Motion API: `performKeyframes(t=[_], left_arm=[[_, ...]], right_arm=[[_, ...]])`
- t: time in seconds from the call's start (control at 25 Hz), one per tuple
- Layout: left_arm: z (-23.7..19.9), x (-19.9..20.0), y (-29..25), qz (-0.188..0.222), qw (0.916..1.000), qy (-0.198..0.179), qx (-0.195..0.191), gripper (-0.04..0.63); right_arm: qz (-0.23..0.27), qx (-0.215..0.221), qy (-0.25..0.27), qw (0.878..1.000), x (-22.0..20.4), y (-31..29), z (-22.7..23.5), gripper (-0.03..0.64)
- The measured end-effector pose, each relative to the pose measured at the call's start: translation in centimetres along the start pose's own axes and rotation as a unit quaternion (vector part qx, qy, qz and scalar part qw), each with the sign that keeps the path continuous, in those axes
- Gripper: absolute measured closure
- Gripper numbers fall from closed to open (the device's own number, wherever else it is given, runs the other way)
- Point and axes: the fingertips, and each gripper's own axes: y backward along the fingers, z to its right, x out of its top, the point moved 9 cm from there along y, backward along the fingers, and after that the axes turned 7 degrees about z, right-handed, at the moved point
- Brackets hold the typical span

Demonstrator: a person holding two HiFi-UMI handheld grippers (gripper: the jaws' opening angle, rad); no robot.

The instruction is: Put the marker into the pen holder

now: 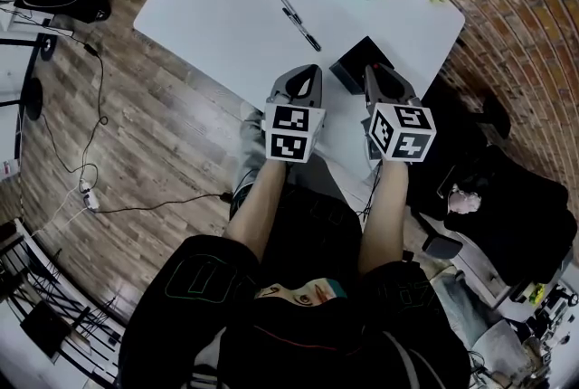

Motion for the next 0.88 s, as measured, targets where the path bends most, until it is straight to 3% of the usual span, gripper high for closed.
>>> performKeyframes(t=[0.44,0.88], left_arm=[[-0.2,0.8,0.2,0.007,1.0,-0.003,0.002,0.587],[-1.2,1.8,0.1,0.019,0.9998,0.002,0.009,0.586]], right_arm=[[-0.025,-0.001,0.026,0.999,0.7,-0.3,-0.3,0.549],[-0.011,-0.002,0.034,0.999,2.2,-0.9,-0.6,0.576]])
